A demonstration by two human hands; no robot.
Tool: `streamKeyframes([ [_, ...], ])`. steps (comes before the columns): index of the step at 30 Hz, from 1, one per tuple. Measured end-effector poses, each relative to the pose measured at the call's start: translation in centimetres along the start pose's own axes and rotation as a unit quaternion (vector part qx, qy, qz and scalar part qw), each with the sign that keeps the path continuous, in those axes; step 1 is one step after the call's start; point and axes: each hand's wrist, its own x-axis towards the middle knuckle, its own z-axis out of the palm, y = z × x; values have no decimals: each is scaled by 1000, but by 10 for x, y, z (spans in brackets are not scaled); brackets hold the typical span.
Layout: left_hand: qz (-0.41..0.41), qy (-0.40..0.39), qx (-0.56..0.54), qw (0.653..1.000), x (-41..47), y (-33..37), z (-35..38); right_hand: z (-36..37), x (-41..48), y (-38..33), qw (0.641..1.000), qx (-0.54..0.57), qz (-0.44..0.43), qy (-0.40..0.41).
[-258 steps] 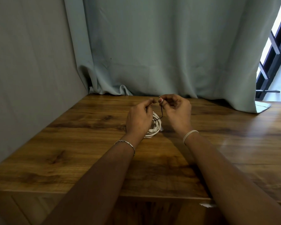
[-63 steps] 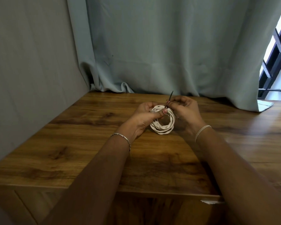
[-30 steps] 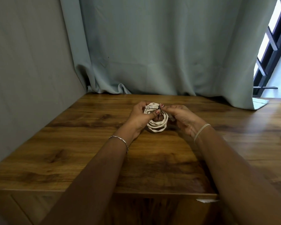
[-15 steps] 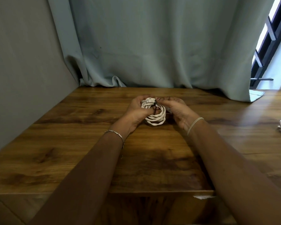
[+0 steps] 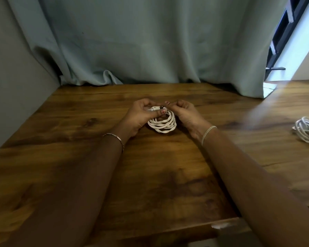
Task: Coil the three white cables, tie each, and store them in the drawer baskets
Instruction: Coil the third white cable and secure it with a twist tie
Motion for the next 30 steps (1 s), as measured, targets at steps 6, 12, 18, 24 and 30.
streamKeyframes([
  [6, -59, 3, -12, 998, 2, 5, 3, 0, -7, 6, 1000, -7, -10, 22],
  [12, -142, 34, -25, 989, -10, 31, 23, -6, -30, -10, 995, 36, 58, 73],
  [18, -252, 21, -31, 967, -38, 58, 50, -40, -72, -19, 986, 20, 114, 118],
  [24, -295, -9, -75, 952, -55, 73, 82, -75, -103, -27, 975, 32, 129, 177],
  [30, -330, -24, -96, 939, -45, 79, 120, -113, -114, -26, 953, 56, 146, 261],
])
